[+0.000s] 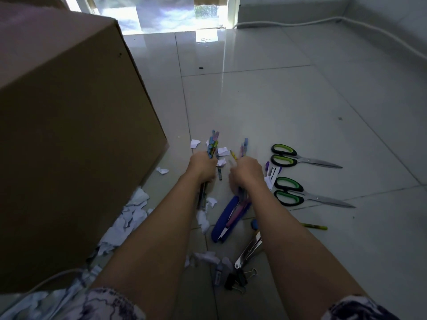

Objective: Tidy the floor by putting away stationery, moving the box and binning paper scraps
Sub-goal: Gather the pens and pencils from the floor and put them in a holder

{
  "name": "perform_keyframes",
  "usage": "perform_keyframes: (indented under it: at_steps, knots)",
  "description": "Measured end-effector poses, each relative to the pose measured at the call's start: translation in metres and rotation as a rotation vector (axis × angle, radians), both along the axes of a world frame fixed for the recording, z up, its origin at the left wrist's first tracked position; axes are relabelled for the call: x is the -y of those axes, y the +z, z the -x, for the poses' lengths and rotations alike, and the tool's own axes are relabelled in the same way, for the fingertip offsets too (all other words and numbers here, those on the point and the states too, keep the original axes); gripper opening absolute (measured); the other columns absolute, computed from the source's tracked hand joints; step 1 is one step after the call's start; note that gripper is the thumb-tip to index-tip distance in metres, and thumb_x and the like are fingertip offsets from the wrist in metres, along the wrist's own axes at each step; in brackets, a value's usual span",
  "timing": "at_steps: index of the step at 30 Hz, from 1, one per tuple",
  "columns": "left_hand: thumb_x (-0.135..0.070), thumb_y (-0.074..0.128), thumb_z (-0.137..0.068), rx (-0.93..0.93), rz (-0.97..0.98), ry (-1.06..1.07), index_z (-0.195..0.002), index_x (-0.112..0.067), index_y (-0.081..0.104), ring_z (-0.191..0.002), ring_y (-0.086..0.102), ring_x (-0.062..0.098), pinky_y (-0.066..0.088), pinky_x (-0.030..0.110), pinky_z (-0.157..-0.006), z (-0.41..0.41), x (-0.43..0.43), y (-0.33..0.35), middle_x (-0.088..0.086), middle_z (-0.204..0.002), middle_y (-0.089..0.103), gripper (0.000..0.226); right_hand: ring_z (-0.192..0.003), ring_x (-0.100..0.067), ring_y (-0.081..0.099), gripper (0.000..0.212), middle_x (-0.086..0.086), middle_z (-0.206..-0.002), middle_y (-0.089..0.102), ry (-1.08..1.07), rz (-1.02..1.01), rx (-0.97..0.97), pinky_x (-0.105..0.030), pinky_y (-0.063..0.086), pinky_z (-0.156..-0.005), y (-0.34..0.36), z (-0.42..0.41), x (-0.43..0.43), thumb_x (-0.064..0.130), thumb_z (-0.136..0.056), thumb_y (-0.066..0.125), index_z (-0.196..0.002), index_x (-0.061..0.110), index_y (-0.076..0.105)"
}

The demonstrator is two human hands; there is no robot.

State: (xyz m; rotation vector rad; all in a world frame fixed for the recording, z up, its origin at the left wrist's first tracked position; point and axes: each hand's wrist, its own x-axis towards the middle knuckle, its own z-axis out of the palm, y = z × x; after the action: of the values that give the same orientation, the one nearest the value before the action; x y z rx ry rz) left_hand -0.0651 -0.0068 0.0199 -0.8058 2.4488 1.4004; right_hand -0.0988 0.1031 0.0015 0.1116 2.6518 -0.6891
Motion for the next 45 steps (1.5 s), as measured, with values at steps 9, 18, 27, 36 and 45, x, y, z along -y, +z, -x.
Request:
perform_keyframes:
  at_steps: [9, 18, 27, 36, 45]
  knots:
    - [-0.013, 0.044, -0.093, 0.036, -0.177, 0.319, -0.093, 0.003, 0.061, -0.098, 0.065, 0.041, 0.053, 0.041, -0.077, -0.002, 0.003, -0.018, 0.029, -0.109, 0.064, 0.023, -0.073, -0.027, 0.052, 0.023, -0.011, -0.081, 0.054, 0.066, 0.173, 0.053, -0.026, 0.034, -0.053, 0.012, -0.003, 0.007, 0.018, -0.091, 0.049, -0.07, 0.009, 0.049]
    - [-0.007, 0.046, -0.084, 0.093, -0.306, 0.432, -0.086, -0.003, 0.056, -0.044, 0.042, 0.027, 0.034, 0.023, -0.04, -0.009, 0.017, -0.042, 0.016, -0.07, 0.048, 0.011, -0.103, -0.032, 0.061, 0.024, -0.015, -0.113, 0.063, 0.127, -0.01, -0.028, -0.033, 0.045, -0.077, -0.01, -0.017, 0.029, 0.011, -0.095, 0.045, -0.113, 0.002, 0.058]
    - [-0.034, 0.054, -0.095, -0.038, -0.68, 0.611, -0.065, -0.007, 0.048, -0.045, 0.034, 0.017, 0.03, 0.024, -0.042, -0.013, 0.01, -0.034, 0.006, -0.058, 0.042, 0.041, -0.035, -0.007, 0.04, 0.027, -0.003, -0.052, 0.046, -0.052, 0.778, 0.332, -0.017, 0.032, -0.038, 0.03, -0.021, 0.005, -0.004, -0.084, 0.051, -0.06, 0.007, 0.051]
    - [-0.02, 0.068, -0.085, -0.1, -0.725, 0.556, -0.071, -0.005, 0.058, -0.022, 0.041, 0.008, 0.034, 0.013, -0.031, -0.028, 0.003, -0.007, 0.002, -0.038, 0.052, 0.023, -0.044, -0.004, 0.047, 0.012, 0.0, -0.063, 0.063, 0.233, 0.608, 0.472, -0.019, 0.039, -0.051, 0.054, -0.046, -0.025, 0.017, -0.089, 0.062, -0.081, 0.008, 0.064]
    - [-0.028, 0.063, -0.089, -0.106, -0.78, 0.483, -0.095, 0.001, 0.061, -0.07, 0.061, 0.024, 0.053, 0.035, -0.061, -0.041, -0.007, 0.012, 0.011, -0.077, 0.064, 0.03, -0.055, -0.011, 0.049, 0.036, -0.001, -0.064, 0.054, 0.324, 0.556, 0.26, -0.021, 0.041, -0.059, 0.06, -0.073, -0.011, 0.037, -0.098, 0.044, -0.07, 0.016, 0.052]
